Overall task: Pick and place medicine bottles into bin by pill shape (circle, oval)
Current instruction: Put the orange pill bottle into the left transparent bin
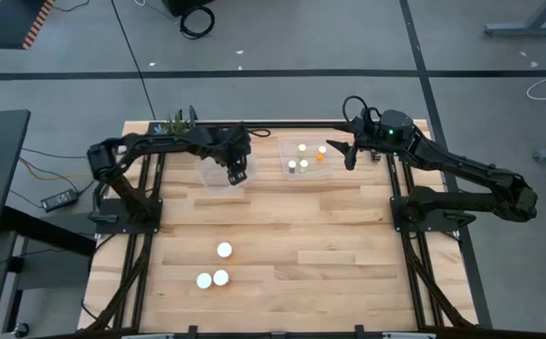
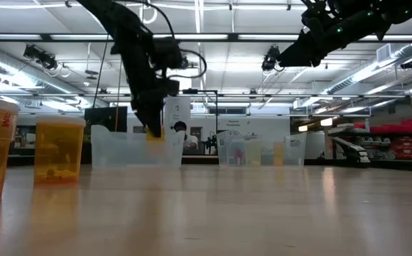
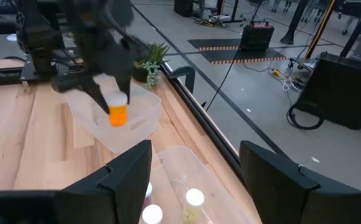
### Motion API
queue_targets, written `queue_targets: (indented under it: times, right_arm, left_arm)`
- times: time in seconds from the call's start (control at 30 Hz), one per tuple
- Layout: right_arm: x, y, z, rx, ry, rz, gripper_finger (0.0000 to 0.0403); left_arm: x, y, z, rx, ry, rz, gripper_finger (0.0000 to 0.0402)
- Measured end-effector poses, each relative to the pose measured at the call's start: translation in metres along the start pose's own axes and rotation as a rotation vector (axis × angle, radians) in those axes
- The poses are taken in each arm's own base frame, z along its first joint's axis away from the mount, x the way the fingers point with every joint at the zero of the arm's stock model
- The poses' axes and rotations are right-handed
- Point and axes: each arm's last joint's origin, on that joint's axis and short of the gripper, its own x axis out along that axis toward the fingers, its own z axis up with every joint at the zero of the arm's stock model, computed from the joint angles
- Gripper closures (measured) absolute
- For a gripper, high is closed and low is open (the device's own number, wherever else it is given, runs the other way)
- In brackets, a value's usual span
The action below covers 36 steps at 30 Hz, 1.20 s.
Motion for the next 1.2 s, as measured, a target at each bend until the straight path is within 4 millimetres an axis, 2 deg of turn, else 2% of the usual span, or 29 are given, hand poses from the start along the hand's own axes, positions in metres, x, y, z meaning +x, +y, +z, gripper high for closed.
queue_targets:
  times: [0.1,0.2,0.53,0.7,0.9,1.03,1.2]
  right_arm:
    - [0.000,0.000,-0.001,-0.004,0.005,0.001,0.0152]
    - [0.000,0.000,-0.001,-0.004,0.012,0.002,0.0152]
    - [0.000,0.000,-0.001,-0.004,0.013,0.002,0.0152]
    - [0.000,0.000,-0.002,-0.006,0.022,0.004,0.0152]
    - [0.000,0.000,-0.002,-0.006,0.021,0.004,0.0152]
    - [0.000,0.000,-0.002,-0.006,0.021,0.004,0.0152]
    - [0.000,0.000,-0.002,-0.016,0.019,0.001,0.0152]
  left_arm:
    - [0.017,0.006,0.000,0.004,0.028,0.004,0.0190]
    - [0.023,0.010,0.000,-0.001,0.033,0.010,0.0183]
    - [0.024,0.016,0.000,-0.029,0.032,0.017,0.0126]
    - [0.013,0.015,0.003,-0.021,0.048,0.014,0.0102]
    - [-0.012,0.011,0.022,-0.019,0.030,0.011,0.0081]
    - [-0.031,-0.004,0.031,-0.041,0.051,-0.044,0.0077]
    - [-0.041,-0.055,0.030,-0.079,0.090,-0.308,0.0087]
